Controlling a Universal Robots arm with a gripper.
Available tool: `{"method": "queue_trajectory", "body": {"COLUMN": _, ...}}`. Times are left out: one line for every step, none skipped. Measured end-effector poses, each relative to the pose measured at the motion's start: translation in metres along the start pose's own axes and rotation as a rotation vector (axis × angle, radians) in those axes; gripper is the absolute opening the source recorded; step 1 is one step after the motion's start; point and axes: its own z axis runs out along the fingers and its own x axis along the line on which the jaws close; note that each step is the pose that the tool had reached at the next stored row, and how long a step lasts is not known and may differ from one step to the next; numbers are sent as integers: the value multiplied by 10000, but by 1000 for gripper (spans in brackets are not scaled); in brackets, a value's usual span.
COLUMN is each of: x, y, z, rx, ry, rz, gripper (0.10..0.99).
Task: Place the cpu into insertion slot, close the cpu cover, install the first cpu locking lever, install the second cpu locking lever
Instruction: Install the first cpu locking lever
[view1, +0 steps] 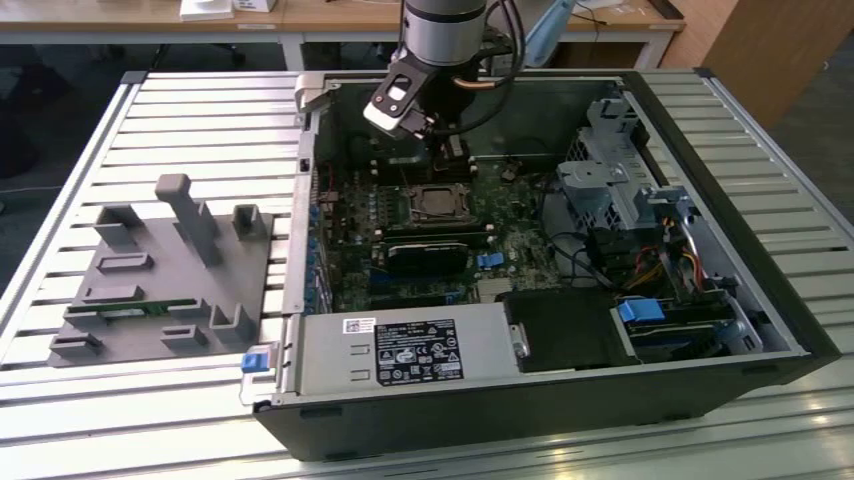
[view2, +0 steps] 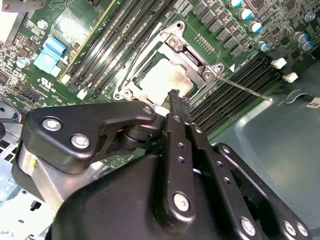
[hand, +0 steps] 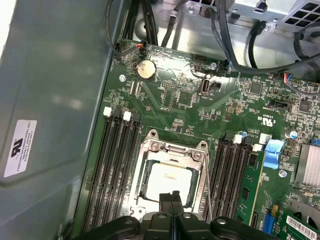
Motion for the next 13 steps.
{"method": "queue_trajectory", "body": {"x": 0, "y": 0, "z": 0, "rx": -1, "ry": 1, "rz": -29, "gripper": 122}}
{"method": "queue_trajectory", "body": {"x": 0, "y": 0, "z": 0, "rx": -1, "ry": 3, "rz": -62, "gripper": 122}}
{"method": "queue_trajectory", "body": {"x": 0, "y": 0, "z": 0, "rx": 0, "ry": 5, "rz": -111, "gripper": 122}}
{"method": "queue_trajectory", "body": {"x": 0, "y": 0, "z": 0, "rx": -1, "ry": 8, "rz": -190, "gripper": 122}}
{"method": "queue_trajectory", "body": {"x": 0, "y": 0, "z": 0, "rx": -1, "ry": 11, "rz": -278, "gripper": 122}}
{"method": "queue_trajectory", "body": {"x": 0, "y": 0, "z": 0, "rx": -1, "ry": 15, "rz": -372, "gripper": 122}}
{"method": "queue_trajectory", "body": {"x": 0, "y": 0, "z": 0, "rx": -2, "ry": 19, "rz": -464, "gripper": 122}}
{"method": "queue_trajectory", "body": {"x": 0, "y": 0, "z": 0, "rx": -2, "ry": 23, "rz": -561, "gripper": 122}}
{"method": "queue_trajectory", "body": {"x": 0, "y": 0, "z": 0, "rx": -2, "ry": 27, "rz": -653, "gripper": 122}}
{"method": "queue_trajectory", "body": {"x": 0, "y": 0, "z": 0, "rx": -3, "ry": 30, "rz": -748, "gripper": 122}}
{"method": "queue_trajectory", "body": {"x": 0, "y": 0, "z": 0, "rx": -3, "ry": 34, "rz": -835, "gripper": 122}}
{"method": "queue_trajectory", "body": {"x": 0, "y": 0, "z": 0, "rx": -3, "ry": 37, "rz": -920, "gripper": 122}}
{"method": "queue_trajectory", "body": {"x": 0, "y": 0, "z": 0, "rx": -3, "ry": 41, "rz": -1003, "gripper": 122}}
